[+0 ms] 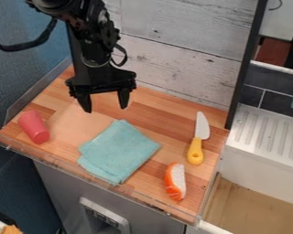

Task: Move red cup from bottom left corner to top center of table

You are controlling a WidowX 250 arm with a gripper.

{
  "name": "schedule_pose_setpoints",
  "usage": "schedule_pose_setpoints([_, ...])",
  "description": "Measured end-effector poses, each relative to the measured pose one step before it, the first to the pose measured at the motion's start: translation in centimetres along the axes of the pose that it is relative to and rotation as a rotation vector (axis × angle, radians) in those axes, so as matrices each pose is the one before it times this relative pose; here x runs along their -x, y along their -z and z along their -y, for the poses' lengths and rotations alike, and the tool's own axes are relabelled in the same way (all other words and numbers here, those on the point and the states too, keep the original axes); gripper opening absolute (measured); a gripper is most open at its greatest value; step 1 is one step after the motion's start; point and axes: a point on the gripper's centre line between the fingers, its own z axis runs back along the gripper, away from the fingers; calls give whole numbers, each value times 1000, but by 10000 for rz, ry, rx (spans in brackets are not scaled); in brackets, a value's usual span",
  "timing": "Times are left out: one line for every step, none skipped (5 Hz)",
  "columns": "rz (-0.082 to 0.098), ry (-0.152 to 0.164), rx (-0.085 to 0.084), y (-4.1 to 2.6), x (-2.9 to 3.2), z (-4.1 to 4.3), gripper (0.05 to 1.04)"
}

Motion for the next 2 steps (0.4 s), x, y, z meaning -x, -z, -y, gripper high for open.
schedule_pose_setpoints([-253, -34, -142, 744, 505, -252, 999])
schedule_pose_setpoints([-22, -628, -617, 119, -30, -2135, 999])
